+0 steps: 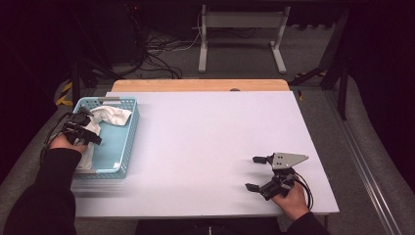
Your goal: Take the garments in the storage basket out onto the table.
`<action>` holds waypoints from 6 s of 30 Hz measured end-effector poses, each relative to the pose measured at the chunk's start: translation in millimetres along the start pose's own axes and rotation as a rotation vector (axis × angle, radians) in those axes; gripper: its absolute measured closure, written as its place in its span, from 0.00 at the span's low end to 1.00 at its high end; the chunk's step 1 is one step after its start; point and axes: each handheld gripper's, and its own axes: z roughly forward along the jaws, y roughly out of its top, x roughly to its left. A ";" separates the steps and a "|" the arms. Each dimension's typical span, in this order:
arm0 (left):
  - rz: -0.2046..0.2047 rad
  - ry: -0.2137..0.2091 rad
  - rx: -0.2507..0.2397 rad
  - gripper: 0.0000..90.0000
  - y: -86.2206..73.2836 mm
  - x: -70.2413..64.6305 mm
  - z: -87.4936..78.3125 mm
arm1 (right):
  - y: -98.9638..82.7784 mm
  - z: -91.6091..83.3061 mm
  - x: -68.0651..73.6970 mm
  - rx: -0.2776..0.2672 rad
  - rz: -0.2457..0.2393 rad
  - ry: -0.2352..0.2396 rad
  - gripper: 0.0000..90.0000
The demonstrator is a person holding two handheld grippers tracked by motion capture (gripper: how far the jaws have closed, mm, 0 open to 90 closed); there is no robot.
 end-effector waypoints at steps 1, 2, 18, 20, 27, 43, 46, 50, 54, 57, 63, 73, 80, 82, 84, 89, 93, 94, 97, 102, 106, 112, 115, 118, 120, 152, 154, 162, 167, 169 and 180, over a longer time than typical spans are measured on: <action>-0.003 0.007 0.005 0.42 0.1 -0.6 1.2 | 0.0 0.0 0.0 0.000 0.000 0.000 0.00; -0.002 0.014 0.008 0.43 0.3 -1.3 1.7 | 0.0 0.0 0.0 0.000 0.000 0.001 0.00; -0.023 0.059 0.006 0.81 -0.5 0.8 -0.3 | 0.0 0.3 0.2 0.000 -0.003 0.004 0.00; -0.016 0.067 -0.018 0.83 -1.2 0.7 -3.0 | 0.1 0.3 0.3 -0.003 -0.004 0.008 0.00; -0.053 0.059 -0.121 0.85 -2.1 4.9 -19.0 | 0.2 0.2 0.7 -0.006 -0.005 0.010 0.00; -0.118 0.022 -0.417 0.86 -16.2 17.8 -60.7 | 0.0 -0.1 -0.3 -0.012 0.004 0.011 0.00; -0.117 0.018 -0.477 0.86 -19.9 17.8 -67.1 | -0.1 -0.6 -0.6 -0.015 0.009 0.012 0.00; -0.133 -0.002 -0.537 0.86 -24.5 17.8 -75.3 | -0.1 -0.4 -0.7 -0.015 0.009 0.013 0.00; -0.137 -0.023 -0.614 0.86 -29.5 18.7 -83.5 | -0.1 -0.5 -0.9 -0.015 0.010 0.013 0.00; -0.148 -0.039 -0.656 0.86 -32.7 18.3 -89.3 | -0.1 -0.6 -0.9 -0.016 0.010 0.014 0.00; -0.155 -0.092 -0.754 0.86 -40.0 14.8 -103.1 | -0.2 -0.8 -1.1 -0.016 0.013 0.015 0.00; -0.155 -0.123 -0.848 0.86 -47.0 8.2 -119.7 | -0.3 -1.3 -1.4 -0.020 0.017 0.018 0.00; -0.143 -0.137 -0.896 0.86 -50.0 1.0 -133.0 | -0.3 -1.5 -1.4 -0.022 0.016 0.018 0.00; -0.133 -0.144 -0.908 0.86 -50.4 -1.3 -136.5 | -0.2 -1.5 -1.4 -0.021 0.017 0.019 0.00; -0.128 -0.148 -0.921 0.86 -50.9 -4.4 -140.0 | -0.2 -1.4 -1.3 -0.021 0.017 0.019 0.00; -0.102 -0.161 -0.949 0.86 -51.8 -11.4 -148.9 | -0.2 -1.3 -1.3 -0.021 0.016 0.017 0.00; -0.088 -0.177 -0.976 0.86 -52.5 -17.5 -157.4 | -0.3 -1.5 -1.4 -0.023 0.017 0.016 0.00; -0.087 -0.181 -0.982 0.86 -52.5 -19.4 -159.1 | -0.3 -1.6 -1.5 -0.023 0.018 0.016 0.00; -0.069 -0.194 -0.990 0.86 -51.8 -24.6 -163.3 | -0.3 -1.6 -1.5 -0.023 0.018 0.016 0.00; -0.046 -0.222 -1.012 0.86 -51.5 -34.6 -170.0 | -0.3 -1.7 -1.5 -0.023 0.018 0.016 0.00; -0.022 -0.242 -1.026 0.85 -50.4 -42.7 -174.7 | -0.3 -1.6 -1.5 -0.022 0.019 0.016 0.00; 0.018 -0.275 -1.045 0.86 -48.4 -56.5 -181.1 | -0.4 -1.6 -1.6 -0.023 0.018 0.017 0.00; 0.038 -0.296 -1.055 0.85 -47.2 -64.5 -183.4 | -0.4 -1.6 -1.5 -0.023 0.018 0.018 0.00; 0.057 -0.322 -1.060 0.85 -45.2 -73.7 -185.1 | -0.4 -1.7 -1.5 -0.023 0.017 0.018 0.00; 0.070 -0.336 -1.064 0.85 -43.3 -80.0 -185.8 | -0.4 -1.8 -1.5 -0.024 0.017 0.018 0.00; 0.265 -0.551 -1.028 0.85 -8.8 -180.6 -166.3 | -0.4 -2.1 -1.1 -0.025 0.015 0.026 0.00; 0.271 -0.569 -1.020 0.85 -7.0 -187.4 -162.9 | -0.4 -2.1 -1.1 -0.025 0.014 0.027 0.00; 0.304 -0.611 -0.996 0.85 -0.6 -209.1 -148.3 | -0.4 -2.3 -1.1 -0.027 0.013 0.027 0.00; 0.319 -0.633 -0.974 0.85 2.3 -222.8 -137.2 | -0.4 -2.3 -1.1 -0.028 0.009 0.027 0.00; 0.323 -0.644 -0.963 0.85 3.9 -227.8 -132.9 | -0.4 -2.3 -1.0 -0.028 0.009 0.028 0.00; 0.335 -0.700 -0.917 0.85 15.0 -251.2 -112.3 | -0.3 -2.3 -0.6 -0.026 0.008 0.032 0.00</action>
